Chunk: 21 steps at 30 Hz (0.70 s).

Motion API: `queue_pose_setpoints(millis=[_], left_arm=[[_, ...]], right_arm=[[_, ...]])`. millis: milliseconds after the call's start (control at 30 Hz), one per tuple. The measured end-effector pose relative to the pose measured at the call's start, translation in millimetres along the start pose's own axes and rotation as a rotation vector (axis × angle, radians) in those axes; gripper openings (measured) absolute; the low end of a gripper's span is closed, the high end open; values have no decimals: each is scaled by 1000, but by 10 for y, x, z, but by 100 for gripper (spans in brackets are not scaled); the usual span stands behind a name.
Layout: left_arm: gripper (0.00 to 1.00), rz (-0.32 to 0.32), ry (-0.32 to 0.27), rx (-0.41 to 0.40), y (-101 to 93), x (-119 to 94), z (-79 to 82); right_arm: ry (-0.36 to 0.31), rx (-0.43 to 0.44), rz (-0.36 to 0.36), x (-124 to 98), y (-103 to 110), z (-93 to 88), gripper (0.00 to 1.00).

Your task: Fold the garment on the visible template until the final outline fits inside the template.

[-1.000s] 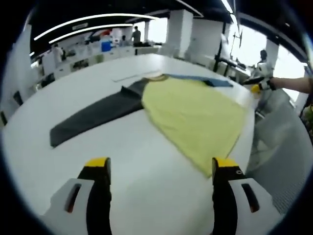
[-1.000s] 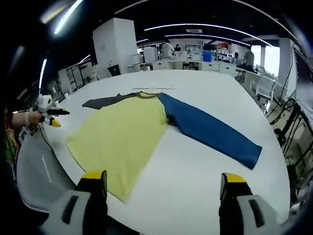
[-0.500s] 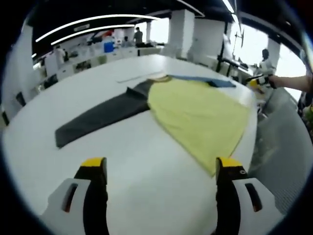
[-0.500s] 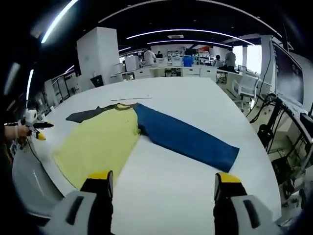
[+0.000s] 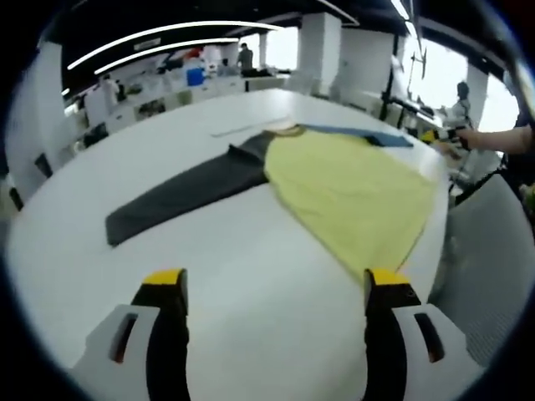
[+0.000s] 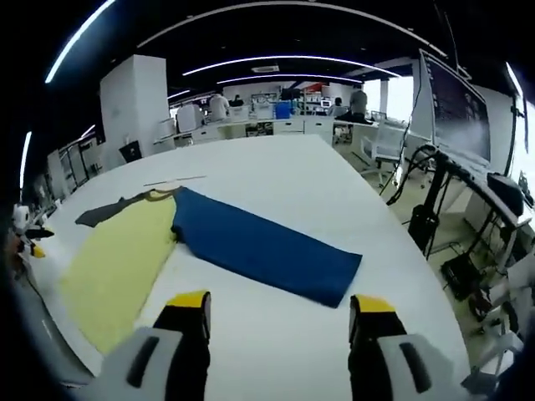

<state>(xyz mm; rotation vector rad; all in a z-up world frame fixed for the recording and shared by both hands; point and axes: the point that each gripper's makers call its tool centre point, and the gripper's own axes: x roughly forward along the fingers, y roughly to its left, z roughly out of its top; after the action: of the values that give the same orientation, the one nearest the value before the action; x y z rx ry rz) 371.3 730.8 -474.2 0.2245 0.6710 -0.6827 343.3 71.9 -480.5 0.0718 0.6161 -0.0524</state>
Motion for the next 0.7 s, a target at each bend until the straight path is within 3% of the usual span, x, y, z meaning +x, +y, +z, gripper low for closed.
queue_pose_setpoints(millis=[100, 200, 367, 467, 600, 700], left_arm=[[81, 13, 2, -4, 24, -12, -14], [80, 25, 5, -3, 27, -22, -17], [80, 47, 15, -7, 41, -38, -47], [79, 65, 13, -4, 37, -64, -41], [78, 87, 6, -1, 57, -86, -27], [76, 93, 5, -5, 57, -108, -35]], right_arm=[[-7, 78, -31, 94, -200, -35, 61], [-13, 102, -59, 104, -201, -76, 60], [-18, 158, -81, 186, -405, -142, 54], [2, 143, -96, 262, -476, -191, 53], [-6, 197, -107, 334, -446, -179, 33], [-7, 227, -123, 432, -494, -214, 29]])
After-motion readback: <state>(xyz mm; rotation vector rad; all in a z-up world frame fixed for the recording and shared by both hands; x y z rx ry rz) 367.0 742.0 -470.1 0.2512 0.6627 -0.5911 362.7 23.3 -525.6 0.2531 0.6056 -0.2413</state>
